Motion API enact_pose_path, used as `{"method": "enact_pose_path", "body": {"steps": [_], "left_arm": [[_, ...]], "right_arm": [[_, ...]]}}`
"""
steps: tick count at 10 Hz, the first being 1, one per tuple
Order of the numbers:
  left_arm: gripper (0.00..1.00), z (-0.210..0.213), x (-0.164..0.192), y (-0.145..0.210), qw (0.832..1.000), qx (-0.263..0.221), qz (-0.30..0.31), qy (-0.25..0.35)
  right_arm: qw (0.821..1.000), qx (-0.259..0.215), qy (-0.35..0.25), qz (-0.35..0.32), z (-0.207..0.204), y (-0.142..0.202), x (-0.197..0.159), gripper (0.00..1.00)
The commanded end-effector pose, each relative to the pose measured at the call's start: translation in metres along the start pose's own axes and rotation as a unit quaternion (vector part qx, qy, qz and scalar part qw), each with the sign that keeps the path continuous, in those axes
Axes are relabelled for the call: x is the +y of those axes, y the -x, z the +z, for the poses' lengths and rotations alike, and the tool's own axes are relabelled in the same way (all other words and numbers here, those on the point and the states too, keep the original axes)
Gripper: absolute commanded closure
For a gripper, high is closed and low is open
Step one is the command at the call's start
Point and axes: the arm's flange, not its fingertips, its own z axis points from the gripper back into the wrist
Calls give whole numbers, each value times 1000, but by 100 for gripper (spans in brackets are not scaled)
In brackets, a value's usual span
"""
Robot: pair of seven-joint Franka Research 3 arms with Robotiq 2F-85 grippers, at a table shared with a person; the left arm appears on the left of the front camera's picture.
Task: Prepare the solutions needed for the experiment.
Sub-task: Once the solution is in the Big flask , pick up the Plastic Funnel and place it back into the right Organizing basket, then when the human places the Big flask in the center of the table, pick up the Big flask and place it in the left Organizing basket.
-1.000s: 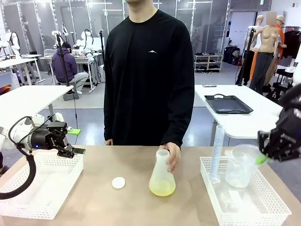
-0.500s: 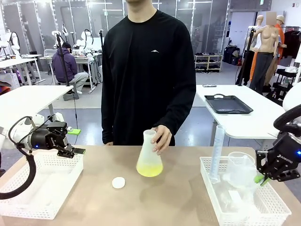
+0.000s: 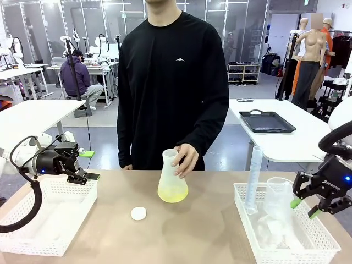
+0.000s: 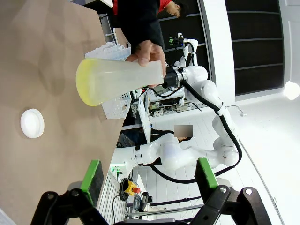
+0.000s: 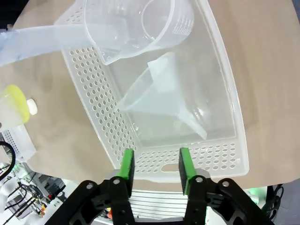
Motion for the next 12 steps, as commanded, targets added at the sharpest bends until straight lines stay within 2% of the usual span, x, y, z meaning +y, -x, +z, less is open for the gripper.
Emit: {"method": "enact_pose_path", "body": {"steps": [1,10,11,12], "left_arm": [[0,0,-2,-1,1000,1,-1,-1],[0,0,-2,-1,1000,1,-1,-1],[0,0,-2,-1,1000,1,-1,-1],[0,0,-2,-1,1000,1,-1,-1]], "right_arm": [[1000,2,0,-1,1,1,-1,44],[1000,1,0,0,0,0,0,44],[995,54,-58,60,3,5,-2,44],[994,40,-88,52,4,4,7,44]]}}
